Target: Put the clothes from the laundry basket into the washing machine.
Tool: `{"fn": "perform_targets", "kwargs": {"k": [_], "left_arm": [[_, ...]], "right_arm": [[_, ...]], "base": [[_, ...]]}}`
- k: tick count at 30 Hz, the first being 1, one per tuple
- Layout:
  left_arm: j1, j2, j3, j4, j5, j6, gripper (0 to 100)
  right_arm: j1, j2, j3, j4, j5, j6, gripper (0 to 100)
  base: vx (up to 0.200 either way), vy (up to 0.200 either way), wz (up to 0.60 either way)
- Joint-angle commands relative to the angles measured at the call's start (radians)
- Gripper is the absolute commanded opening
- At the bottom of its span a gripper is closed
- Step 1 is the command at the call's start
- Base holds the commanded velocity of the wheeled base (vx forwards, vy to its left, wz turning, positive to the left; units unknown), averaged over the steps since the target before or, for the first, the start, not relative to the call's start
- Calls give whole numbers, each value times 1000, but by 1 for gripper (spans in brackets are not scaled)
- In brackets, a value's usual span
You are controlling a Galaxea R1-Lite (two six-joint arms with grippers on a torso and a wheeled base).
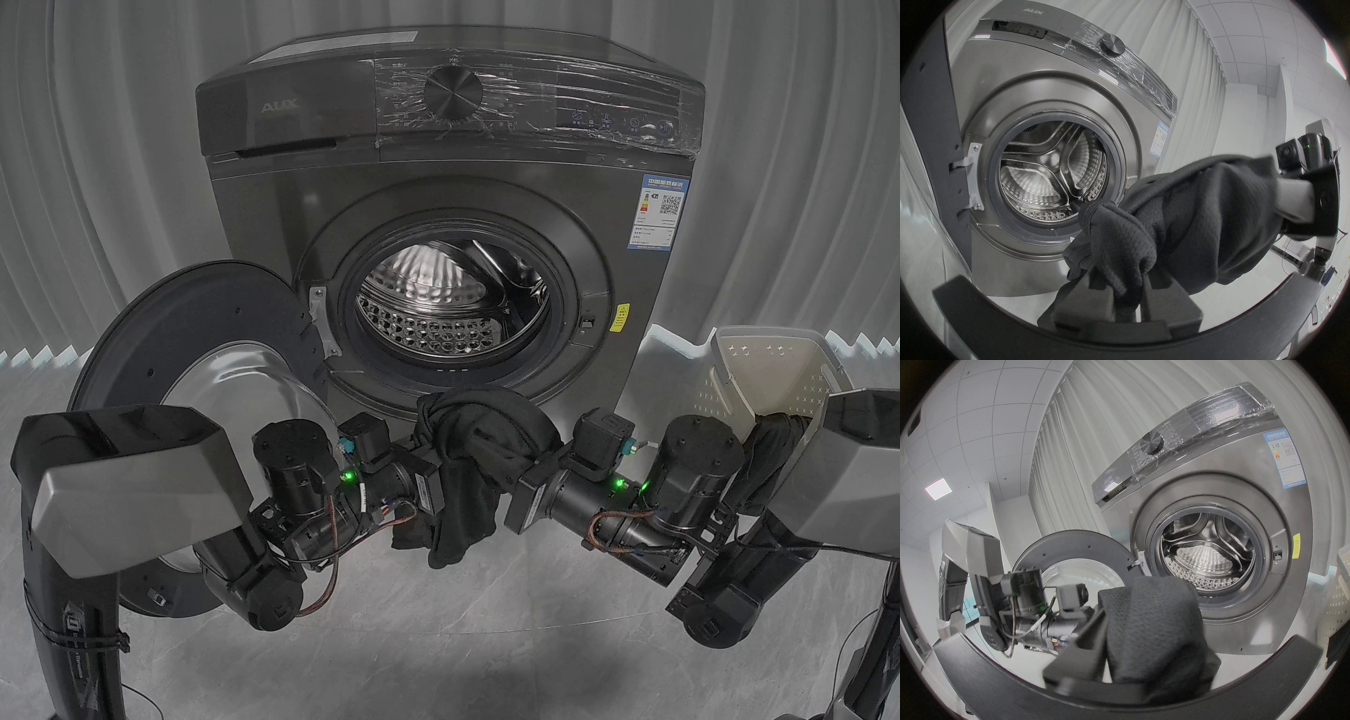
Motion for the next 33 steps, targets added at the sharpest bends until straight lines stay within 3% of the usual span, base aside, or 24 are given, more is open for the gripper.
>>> {"fn": "perform_targets", "kwargs": {"k": [1, 10, 18, 20, 21, 22, 24, 25, 26, 27, 30, 33], "left_arm": [[4, -18, -14, -1, 6, -3, 0], [14, -66, -60, 0, 48, -19, 0], [12, -100, -73, 0, 86, -26, 0], [12, -118, -71, 2, 121, -26, 0], [12, -118, -71, 2, 121, -26, 0], [6, -127, -69, 3, 175, -25, 0], [3, -130, -69, 5, 235, -23, 0], [3, -130, -69, 5, 235, -23, 0], [-6, -130, -60, 6, 302, -20, 0], [-11, -127, -60, 5, 321, -17, 0], [-17, -129, -31, 2, 325, -11, 0], [-22, -132, -17, 5, 325, -5, 0]], "right_arm": [[15, 3, 45, 0, 6, -2, 100], [19, 3, 266, 0, 40, -16, 100], [3, 26, 286, 6, 16, -21, 100], [-25, 47, 284, 41, -63, -19, 100], [-25, 47, 284, 41, -63, -19, 100], [-59, 69, 274, 58, -115, -16, 100], [-80, 76, 261, 58, -136, -10, 100], [-80, 76, 261, 58, -136, -10, 100], [-80, 76, 261, 58, -136, -10, 100], [-111, 78, 200, 64, -164, 10, 100], [-135, 84, 148, 72, -199, 25, 100], [-145, 82, 143, 79, -201, 27, 100]], "base": [[0, 0, 0], [0, 0, 0], [0, 0, 0], [0, 0, 0], [0, 0, 0], [0, 0, 0], [0, 0, 0], [0, 0, 0], [0, 0, 0], [0, 0, 0], [0, 0, 0], [0, 0, 0]]}}
